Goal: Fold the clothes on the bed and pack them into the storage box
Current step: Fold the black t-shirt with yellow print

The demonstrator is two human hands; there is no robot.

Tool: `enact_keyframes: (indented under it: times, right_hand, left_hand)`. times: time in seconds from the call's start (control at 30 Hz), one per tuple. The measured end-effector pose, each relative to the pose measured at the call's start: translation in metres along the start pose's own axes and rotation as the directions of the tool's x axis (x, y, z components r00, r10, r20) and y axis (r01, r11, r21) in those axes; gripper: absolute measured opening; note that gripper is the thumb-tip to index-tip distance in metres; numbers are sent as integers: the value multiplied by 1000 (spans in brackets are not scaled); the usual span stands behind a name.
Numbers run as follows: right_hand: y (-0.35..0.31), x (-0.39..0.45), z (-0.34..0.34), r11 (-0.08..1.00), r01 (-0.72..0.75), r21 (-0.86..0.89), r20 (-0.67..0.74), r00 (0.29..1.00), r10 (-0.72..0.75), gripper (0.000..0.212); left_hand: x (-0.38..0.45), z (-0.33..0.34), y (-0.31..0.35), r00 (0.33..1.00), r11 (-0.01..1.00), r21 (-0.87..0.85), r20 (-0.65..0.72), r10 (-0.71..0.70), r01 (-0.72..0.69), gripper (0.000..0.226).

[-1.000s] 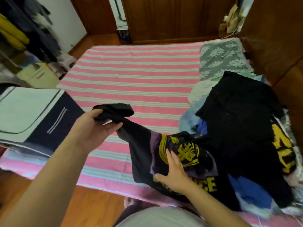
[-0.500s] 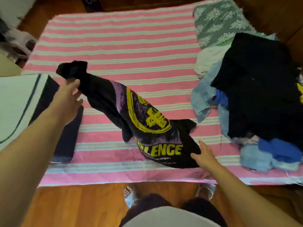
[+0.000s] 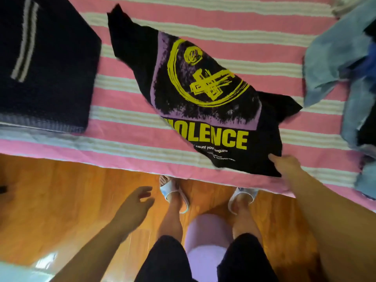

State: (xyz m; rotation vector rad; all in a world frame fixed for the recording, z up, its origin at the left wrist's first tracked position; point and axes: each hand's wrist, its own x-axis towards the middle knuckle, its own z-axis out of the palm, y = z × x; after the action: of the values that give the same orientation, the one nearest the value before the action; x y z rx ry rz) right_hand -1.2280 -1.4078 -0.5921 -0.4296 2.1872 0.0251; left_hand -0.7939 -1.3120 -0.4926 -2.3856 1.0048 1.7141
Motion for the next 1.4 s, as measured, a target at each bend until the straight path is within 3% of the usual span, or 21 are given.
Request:
enact_keyframes:
  times: [0.13, 0.23, 0.3, 0.37, 0.47, 0.53, 0.57, 0.63, 0.77, 0.87, 1.0, 1.2, 1.23, 1.3, 1.4]
  right_hand:
    - [-28, -41, 7, 968, 62, 242, 66, 995, -80, 40]
    - [-49, -109, -17, 783, -9, 622, 95, 993, -64, 25]
    - [-64, -180, -49, 643, -11, 765, 154, 974, -166, 11]
    - [-70, -255, -80, 559, 9, 829, 194, 933, -302, 14]
    - [-79, -346, -120, 431, 85, 898, 141, 873, -466, 7]
    - [-97, -377, -143, 311, 141, 940, 54, 838, -543, 11]
    - [-107, -387, -157, 245, 173, 954, -4, 825, -565, 15]
    - [-128, -399, -189, 114, 200, 973, -96, 803, -589, 20]
    - [-158, -411, -248, -100, 123, 987, -158, 755, -636, 16]
    - [-175, -410, -282, -214, 84, 973, -204, 749, -631, 11]
    - [-192, -378, -310, -168, 173, 970, -239, 775, -585, 9]
    - [-196, -331, -348, -183, 255, 949, -311, 848, -430, 4]
    - [-194, -325, -346, -139, 269, 953, -302, 854, -424, 3]
    - [-188, -315, -330, 85, 336, 938, -255, 835, -487, 5]
    - [-175, -322, -290, 450, 512, 732, -74, 715, -695, 3]
  left_hand:
    - [-11, -6, 48, 986, 978, 127, 14, 163, -164, 30]
    - [-28, 20, 92, 943, 896, 296, 65, 328, -332, 53]
    - [-53, 39, 129, 856, 799, 349, 14, 517, -489, 79]
    - [-82, 59, 170, 717, 693, 335, -71, 694, -638, 95]
    - [-120, 64, 228, 518, 569, 249, -243, 820, -784, 77]
    - [-133, 44, 250, 509, 608, 186, -391, 767, -772, 41]
    - [-139, 28, 258, 538, 667, 167, -466, 702, -726, 28]
    - [-145, -13, 263, 558, 769, 231, -569, 604, -596, 15]
    - [-147, -111, 233, 521, 852, 336, -682, 513, -401, 12]
    - [-142, -162, 201, 554, 897, 314, -707, 440, -311, 18]
    - [-146, -193, 188, 630, 909, 229, -660, 409, -349, 35]
    - [-153, -212, 206, 607, 831, 270, -580, 543, -486, 38]
    - [-163, -207, 213, 610, 795, 249, -530, 590, -553, 37]
    - [-186, -188, 224, 628, 713, 331, -338, 701, -618, 29]
    - [-211, -144, 246, 652, 475, 603, 100, 752, -641, 26]
